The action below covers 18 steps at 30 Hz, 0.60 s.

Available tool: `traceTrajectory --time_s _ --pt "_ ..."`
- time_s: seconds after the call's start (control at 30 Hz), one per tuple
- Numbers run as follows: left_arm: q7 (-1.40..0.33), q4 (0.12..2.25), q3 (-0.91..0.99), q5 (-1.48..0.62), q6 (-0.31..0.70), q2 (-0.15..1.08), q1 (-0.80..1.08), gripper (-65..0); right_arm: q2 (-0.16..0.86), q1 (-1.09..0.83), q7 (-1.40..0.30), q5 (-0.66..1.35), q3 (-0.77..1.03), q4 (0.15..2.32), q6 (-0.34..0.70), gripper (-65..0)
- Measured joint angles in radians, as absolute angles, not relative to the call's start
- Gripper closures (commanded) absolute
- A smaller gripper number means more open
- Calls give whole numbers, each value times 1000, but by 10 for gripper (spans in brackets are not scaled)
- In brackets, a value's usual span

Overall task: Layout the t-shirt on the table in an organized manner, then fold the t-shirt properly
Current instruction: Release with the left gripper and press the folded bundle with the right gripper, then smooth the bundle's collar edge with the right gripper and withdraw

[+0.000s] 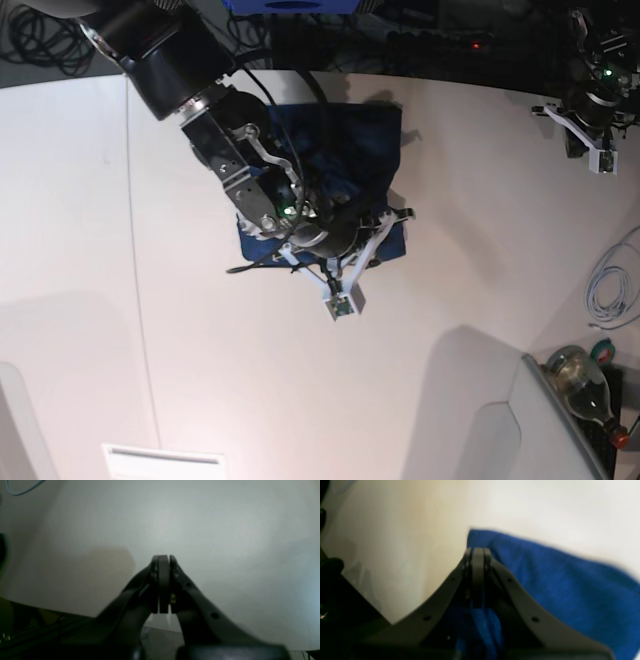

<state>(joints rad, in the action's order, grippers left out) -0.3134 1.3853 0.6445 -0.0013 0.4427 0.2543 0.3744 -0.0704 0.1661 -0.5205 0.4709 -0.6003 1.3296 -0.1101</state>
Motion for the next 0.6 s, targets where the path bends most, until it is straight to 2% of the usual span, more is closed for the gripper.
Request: traceTrajectory --time_s 0.07,0.17,0.23,0.43,0.6 --pt "-314 1385 646 -1 443 256 374 0 -1 146 -527 471 -598 1415 -144 0" --pt "-314 1385 647 0 442 257 374 0 98 105 -635 463 -587 1486 -277 0" --pt "-313 1385 646 -1 443 257 374 0 139 60 -682 464 -587 1533 -316 0" --pt "-318 1385 645 0 442 258 369 0 181 -38 -690 472 -594 1584 -314 0" --pt "-318 1385 644 0 442 256 368 0 166 -76 -694 467 -607 1585 -315 0"
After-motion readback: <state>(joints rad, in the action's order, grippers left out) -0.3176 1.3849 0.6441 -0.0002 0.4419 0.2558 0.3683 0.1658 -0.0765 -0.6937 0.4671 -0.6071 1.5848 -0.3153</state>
